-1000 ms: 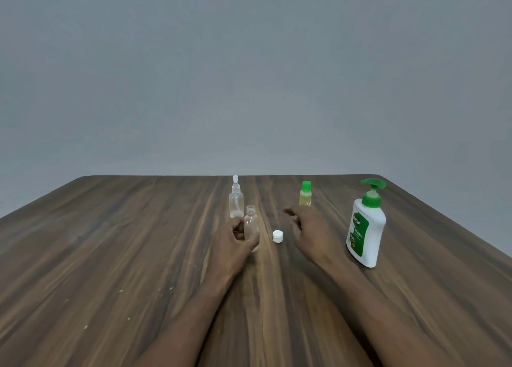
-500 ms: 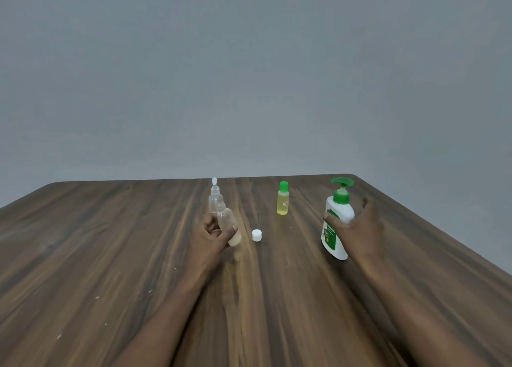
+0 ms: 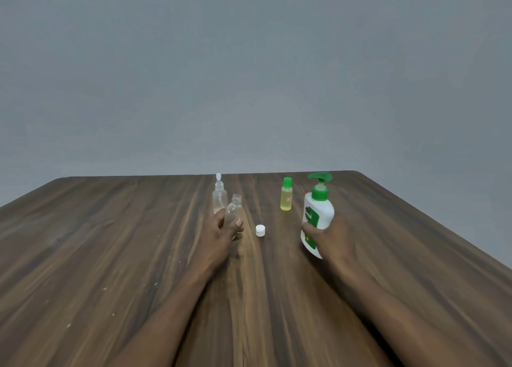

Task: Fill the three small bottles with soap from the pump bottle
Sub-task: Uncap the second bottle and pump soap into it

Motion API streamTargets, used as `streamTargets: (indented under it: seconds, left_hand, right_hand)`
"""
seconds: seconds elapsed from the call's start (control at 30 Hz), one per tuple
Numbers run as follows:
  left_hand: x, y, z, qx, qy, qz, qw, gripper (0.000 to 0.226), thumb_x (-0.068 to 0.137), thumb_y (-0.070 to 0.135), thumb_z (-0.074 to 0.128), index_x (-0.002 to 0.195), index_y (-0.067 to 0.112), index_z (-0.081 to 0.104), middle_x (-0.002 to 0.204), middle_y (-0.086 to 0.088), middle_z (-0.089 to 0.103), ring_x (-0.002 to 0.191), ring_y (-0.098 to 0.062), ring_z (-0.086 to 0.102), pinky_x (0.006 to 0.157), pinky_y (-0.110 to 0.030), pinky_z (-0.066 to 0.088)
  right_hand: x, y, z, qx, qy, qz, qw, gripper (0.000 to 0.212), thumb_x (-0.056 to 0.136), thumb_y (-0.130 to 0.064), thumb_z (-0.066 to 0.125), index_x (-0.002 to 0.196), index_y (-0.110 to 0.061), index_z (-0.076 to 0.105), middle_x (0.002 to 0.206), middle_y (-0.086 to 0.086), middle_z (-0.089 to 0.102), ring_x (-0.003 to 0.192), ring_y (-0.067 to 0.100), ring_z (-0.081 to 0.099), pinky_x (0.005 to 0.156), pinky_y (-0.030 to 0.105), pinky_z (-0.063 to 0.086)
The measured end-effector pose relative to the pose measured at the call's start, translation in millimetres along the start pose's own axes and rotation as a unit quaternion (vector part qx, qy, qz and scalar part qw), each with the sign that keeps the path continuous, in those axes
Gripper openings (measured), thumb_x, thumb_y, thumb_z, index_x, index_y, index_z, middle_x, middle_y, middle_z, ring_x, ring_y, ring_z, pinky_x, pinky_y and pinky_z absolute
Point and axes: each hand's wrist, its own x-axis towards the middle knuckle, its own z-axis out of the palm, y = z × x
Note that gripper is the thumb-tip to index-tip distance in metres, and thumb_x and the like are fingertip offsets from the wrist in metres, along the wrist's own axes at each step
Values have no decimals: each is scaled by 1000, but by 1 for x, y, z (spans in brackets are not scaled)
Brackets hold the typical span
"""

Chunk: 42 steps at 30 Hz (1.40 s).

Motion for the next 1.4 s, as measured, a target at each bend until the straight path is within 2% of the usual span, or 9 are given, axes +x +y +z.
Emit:
streamTargets:
  seconds: [0.13,0.23,0.43,0.53,0.73,0.87,1.03,1.23,1.4]
  left_hand:
    - [-2,-1,2,-90,-13,-92,992,28,104,23,51,124,5,56,88,-10,58,73,-21,61,65,-34,53]
    - [0,-3,-2,-114,-21,-109,987,41,90,39,60,113,5,56,85,-10,55,68,-22,60,54,-33,48]
    - [-3,0,-1,-129,-65,-82,986,43,89,28,62,122,4,49,82,-13,59,63,-22,58,68,-39,51]
    - [-4,0,-2,-125,-112,-83,982,24,102,14,53,126,14,52,81,-14,54,65,-21,55,68,-37,51]
    - [-8,2,-5,-113,-164,-93,976,45,91,25,61,135,15,56,83,-14,62,76,-24,62,80,-43,52]
    - [-6,7,-2,-117,-128,-45,984,47,89,22,70,130,8,54,102,-21,68,88,-33,68,85,-47,57]
    - [-5,9,-3,-127,-99,-37,986,42,86,22,71,122,4,59,109,-20,71,92,-33,72,82,-45,60]
    - [-5,9,-2,-135,-72,-34,988,37,85,21,71,118,6,63,111,-17,71,93,-32,72,79,-41,60]
    - [-4,11,0,-160,-50,-29,985,37,85,21,69,119,7,64,106,-9,75,89,-31,73,81,-38,61]
  right_hand:
    - [-7,-5,18,23,-9,-9,1000,19,74,-15,78,87,-17,65,77,-1,68,73,16,66,64,30,49]
    - [-10,-3,27,17,-20,-1,1000,22,73,-17,77,90,-7,67,81,8,71,76,22,69,67,37,54]
    - [-16,-2,30,11,-16,-18,1000,22,75,-22,77,90,-9,67,80,4,71,76,20,68,67,37,53]
    - [-16,0,30,46,-17,-46,998,46,74,-29,81,114,-21,60,100,-6,68,90,14,66,76,34,53]
    - [-1,-2,19,89,-21,-147,985,101,71,-20,82,147,-44,20,124,-6,60,106,3,62,84,16,46]
    - [-3,-1,16,42,-5,-198,979,103,73,-12,82,146,-44,18,120,-44,46,96,-17,53,81,3,40]
    - [-5,-6,26,48,0,-175,983,99,80,-19,77,152,-36,12,135,-12,54,109,5,60,85,21,47]
    - [-14,-10,40,54,24,-157,986,79,84,-15,73,149,-23,30,95,-8,59,81,13,64,62,12,43]
    - [-18,-10,40,83,29,-173,981,88,81,-16,77,152,-22,24,117,-8,59,102,3,61,75,2,41]
